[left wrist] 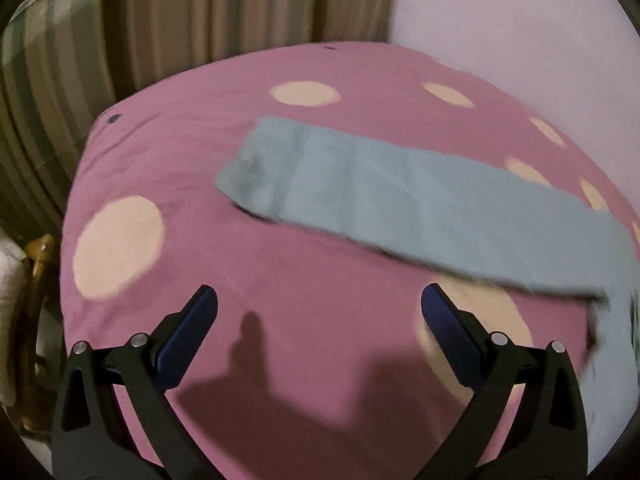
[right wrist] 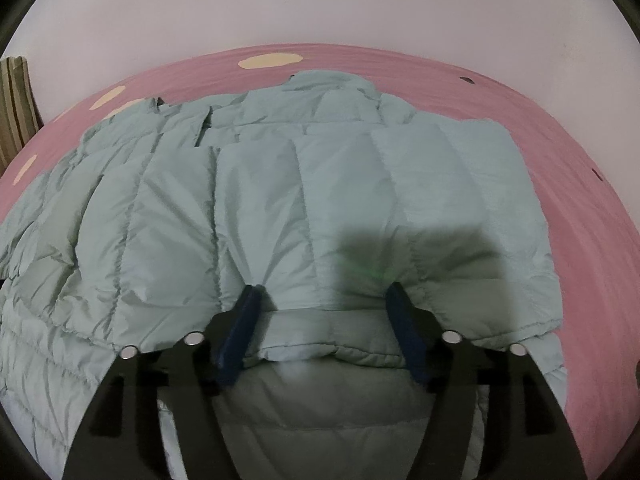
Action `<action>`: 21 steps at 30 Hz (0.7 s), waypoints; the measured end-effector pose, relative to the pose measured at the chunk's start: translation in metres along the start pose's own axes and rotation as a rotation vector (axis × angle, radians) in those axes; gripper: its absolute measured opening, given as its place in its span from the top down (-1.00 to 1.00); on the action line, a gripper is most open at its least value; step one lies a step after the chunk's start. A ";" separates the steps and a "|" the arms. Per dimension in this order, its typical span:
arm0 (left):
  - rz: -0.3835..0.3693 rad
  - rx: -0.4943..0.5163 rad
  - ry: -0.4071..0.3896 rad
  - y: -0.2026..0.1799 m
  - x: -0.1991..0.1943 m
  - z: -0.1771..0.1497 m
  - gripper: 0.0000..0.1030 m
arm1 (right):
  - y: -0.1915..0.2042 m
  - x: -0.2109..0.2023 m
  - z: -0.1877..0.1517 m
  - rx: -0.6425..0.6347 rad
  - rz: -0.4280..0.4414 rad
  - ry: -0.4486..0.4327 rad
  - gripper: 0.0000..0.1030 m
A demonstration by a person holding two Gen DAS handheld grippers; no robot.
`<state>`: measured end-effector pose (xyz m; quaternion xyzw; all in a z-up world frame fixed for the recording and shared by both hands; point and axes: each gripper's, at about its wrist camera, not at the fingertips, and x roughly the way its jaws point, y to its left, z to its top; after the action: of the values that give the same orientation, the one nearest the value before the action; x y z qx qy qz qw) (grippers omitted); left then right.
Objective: Fold large clothes
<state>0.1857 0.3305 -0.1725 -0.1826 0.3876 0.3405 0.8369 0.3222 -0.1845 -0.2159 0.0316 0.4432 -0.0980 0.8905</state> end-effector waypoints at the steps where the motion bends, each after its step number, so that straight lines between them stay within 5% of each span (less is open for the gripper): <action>1: -0.001 -0.026 0.000 0.009 0.005 0.007 -0.96 | -0.001 0.000 0.000 0.006 -0.007 0.000 -0.46; 6: -0.027 -0.180 0.015 0.046 0.034 0.038 -0.96 | -0.004 0.000 0.001 0.016 -0.006 -0.002 -0.51; 9: -0.050 -0.242 0.026 0.058 0.051 0.050 -0.67 | -0.004 -0.001 0.000 0.013 -0.013 -0.006 -0.52; 17: -0.067 -0.269 0.034 0.063 0.077 0.062 -0.41 | -0.005 0.000 0.000 0.016 -0.024 -0.008 -0.60; 21: -0.079 -0.239 0.021 0.058 0.077 0.061 0.26 | -0.004 0.000 -0.001 0.010 -0.038 -0.010 -0.61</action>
<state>0.2117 0.4387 -0.1958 -0.2996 0.3458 0.3491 0.8178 0.3209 -0.1884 -0.2163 0.0274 0.4387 -0.1172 0.8906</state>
